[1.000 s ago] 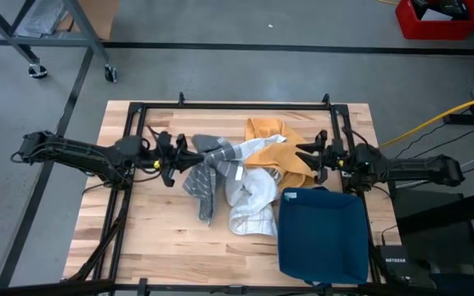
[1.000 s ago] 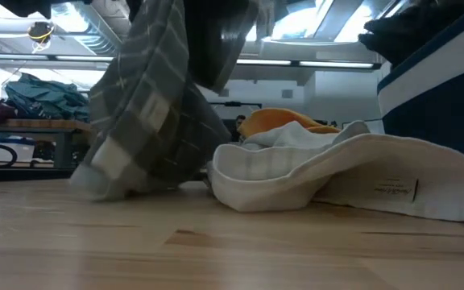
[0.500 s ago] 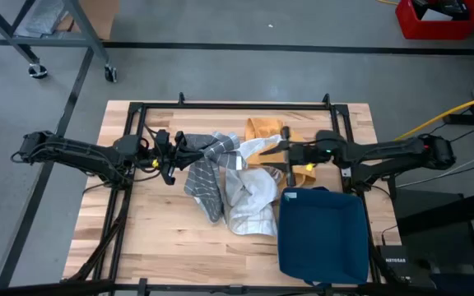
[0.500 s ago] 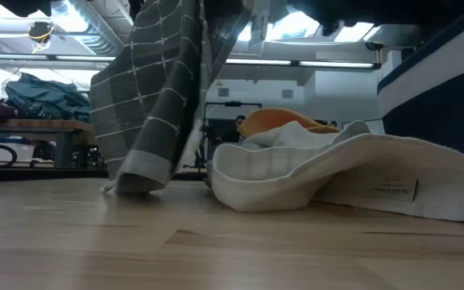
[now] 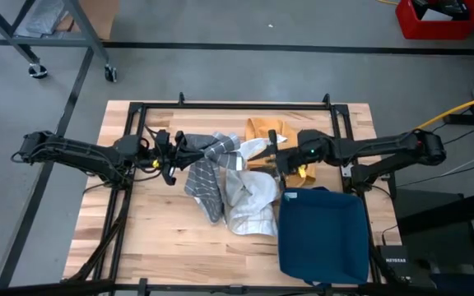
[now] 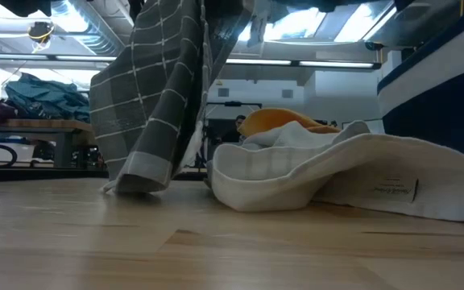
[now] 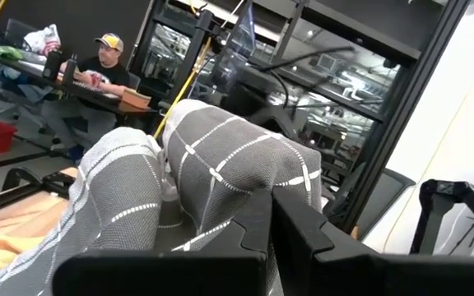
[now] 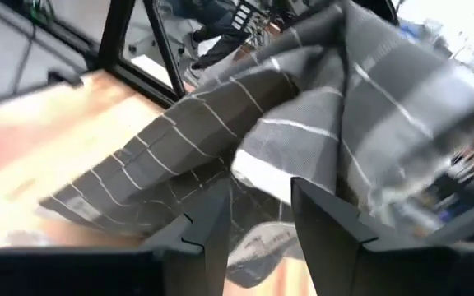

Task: Fold towel
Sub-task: Fold the gray towel

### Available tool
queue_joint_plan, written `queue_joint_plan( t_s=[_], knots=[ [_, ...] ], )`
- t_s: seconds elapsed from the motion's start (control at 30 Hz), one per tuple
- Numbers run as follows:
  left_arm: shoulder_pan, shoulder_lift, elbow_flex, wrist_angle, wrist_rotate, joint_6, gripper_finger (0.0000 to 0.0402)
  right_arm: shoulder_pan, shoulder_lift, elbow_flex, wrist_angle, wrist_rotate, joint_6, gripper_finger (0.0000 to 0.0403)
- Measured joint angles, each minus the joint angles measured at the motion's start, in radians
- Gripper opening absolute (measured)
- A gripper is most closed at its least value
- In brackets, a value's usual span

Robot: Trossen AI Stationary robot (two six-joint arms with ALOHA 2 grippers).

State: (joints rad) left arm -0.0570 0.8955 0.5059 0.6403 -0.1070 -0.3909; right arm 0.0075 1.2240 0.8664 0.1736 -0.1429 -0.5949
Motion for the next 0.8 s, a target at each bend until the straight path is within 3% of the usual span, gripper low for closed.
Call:
queue_joint_plan(
  t_s=[0.27, 0.6, 0.8],
  knots=[
    [0.0, 0.0, 0.0, 0.009, -0.009, -0.019, 0.0, 0.118, 0.027, 0.002, 0.019, 0.309, -0.28, 0.0133],
    [0.0, 0.0, 0.001, 0.04, -0.01, -0.056, 0.0, 0.145, 0.161, 0.001, 0.225, 0.446, -0.432, 0.0133],
    [0.001, 0.0, 0.001, 0.044, -0.01, -0.056, 0.0, 0.143, 0.168, 0.002, 0.281, 0.45, -0.436, 0.0133]
  ],
)
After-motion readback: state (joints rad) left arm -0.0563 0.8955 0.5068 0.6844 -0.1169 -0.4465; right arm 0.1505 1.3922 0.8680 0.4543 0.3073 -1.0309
